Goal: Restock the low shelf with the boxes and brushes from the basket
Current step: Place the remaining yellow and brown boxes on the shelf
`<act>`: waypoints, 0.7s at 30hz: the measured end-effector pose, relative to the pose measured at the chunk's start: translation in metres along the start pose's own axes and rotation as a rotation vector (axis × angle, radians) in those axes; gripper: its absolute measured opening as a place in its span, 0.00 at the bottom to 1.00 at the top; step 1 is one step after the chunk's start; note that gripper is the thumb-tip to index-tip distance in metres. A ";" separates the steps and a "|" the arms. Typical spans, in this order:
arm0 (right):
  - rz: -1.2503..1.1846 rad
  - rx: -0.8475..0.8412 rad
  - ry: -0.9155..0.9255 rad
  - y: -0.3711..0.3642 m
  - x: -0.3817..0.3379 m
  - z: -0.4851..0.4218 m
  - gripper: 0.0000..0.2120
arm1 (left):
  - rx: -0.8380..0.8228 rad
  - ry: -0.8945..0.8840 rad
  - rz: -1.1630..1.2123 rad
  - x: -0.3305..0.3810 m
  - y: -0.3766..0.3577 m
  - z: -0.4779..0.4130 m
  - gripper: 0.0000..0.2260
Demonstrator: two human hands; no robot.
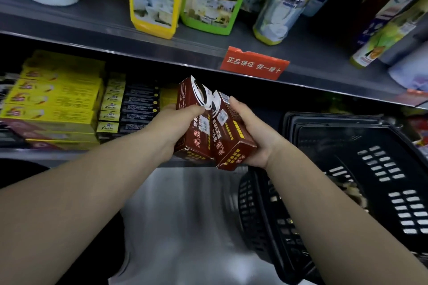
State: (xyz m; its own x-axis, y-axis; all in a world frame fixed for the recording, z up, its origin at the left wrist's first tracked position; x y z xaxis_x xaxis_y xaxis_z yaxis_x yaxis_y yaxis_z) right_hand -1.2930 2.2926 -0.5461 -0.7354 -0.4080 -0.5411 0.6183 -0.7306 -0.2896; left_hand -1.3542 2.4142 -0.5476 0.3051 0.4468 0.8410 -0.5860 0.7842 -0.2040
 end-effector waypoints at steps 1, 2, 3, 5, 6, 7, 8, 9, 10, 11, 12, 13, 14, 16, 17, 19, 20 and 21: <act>0.019 0.005 -0.009 0.002 0.003 0.003 0.24 | -0.011 -0.004 -0.001 0.000 -0.003 0.001 0.13; 0.038 0.023 -0.017 0.005 0.006 0.005 0.22 | -0.024 -0.004 -0.005 -0.001 -0.006 0.002 0.14; 0.051 0.045 -0.024 0.010 0.009 0.008 0.21 | -0.036 0.000 -0.011 -0.002 -0.009 0.002 0.15; 0.074 0.088 -0.041 0.020 0.016 0.013 0.22 | -0.051 0.009 -0.031 -0.004 -0.012 0.002 0.19; 0.082 0.105 -0.048 0.025 0.020 0.015 0.23 | -0.055 0.008 -0.044 -0.004 -0.012 0.002 0.19; 0.084 0.120 -0.055 0.030 0.024 0.018 0.24 | -0.058 0.004 -0.060 -0.004 -0.012 0.001 0.20; 0.082 0.136 -0.064 0.034 0.028 0.020 0.26 | -0.063 -0.002 -0.077 -0.003 -0.011 0.000 0.20; 0.081 0.158 -0.076 0.039 0.032 0.023 0.26 | -0.069 -0.007 -0.092 -0.003 -0.011 -0.001 0.20; 0.084 0.188 -0.089 0.044 0.035 0.025 0.26 | -0.078 -0.010 -0.106 -0.003 -0.011 -0.002 0.20; 0.094 0.223 -0.101 0.048 0.038 0.028 0.25 | -0.087 -0.011 -0.117 -0.004 -0.010 -0.002 0.21; 0.109 0.269 -0.107 0.052 0.040 0.029 0.23 | -0.094 -0.009 -0.124 -0.004 -0.010 -0.003 0.22; 0.121 0.321 -0.103 0.057 0.039 0.028 0.20 | -0.097 -0.006 -0.127 -0.005 -0.009 -0.004 0.22; 0.121 0.374 -0.089 0.061 0.036 0.027 0.17 | -0.094 -0.005 -0.130 -0.005 -0.008 -0.005 0.21; 0.055 0.469 -0.019 0.066 0.024 0.020 0.10 | -0.083 -0.020 -0.129 -0.002 -0.006 -0.007 0.18; 0.009 0.523 0.037 0.070 0.016 0.013 0.09 | -0.078 -0.035 -0.128 0.000 -0.006 -0.009 0.15; -0.039 0.658 0.158 0.080 -0.001 -0.001 0.12 | -0.065 -0.063 -0.129 0.005 -0.004 -0.013 0.11; -0.022 0.738 0.211 0.088 -0.009 -0.008 0.13 | -0.056 -0.072 -0.124 0.006 -0.003 -0.014 0.11; 0.020 0.818 0.253 0.096 -0.018 -0.014 0.14 | -0.048 -0.077 -0.122 0.007 -0.002 -0.015 0.12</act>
State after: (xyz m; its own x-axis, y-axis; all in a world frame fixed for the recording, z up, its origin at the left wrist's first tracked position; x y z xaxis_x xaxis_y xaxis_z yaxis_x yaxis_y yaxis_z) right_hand -1.2171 2.2373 -0.5752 -0.5823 -0.3619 -0.7280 0.1648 -0.9294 0.3302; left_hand -1.3392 2.4222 -0.5489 0.3121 0.3138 0.8967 -0.5113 0.8510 -0.1199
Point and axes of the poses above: each hand's wrist, its own z-axis away from the middle knuckle, its own y-axis out of the back of the hand, x = y × z, the point moved 9 cm from there along -z, towards the middle knuckle, and after that the axes turned 7 degrees about -y, right-handed, at the moved point
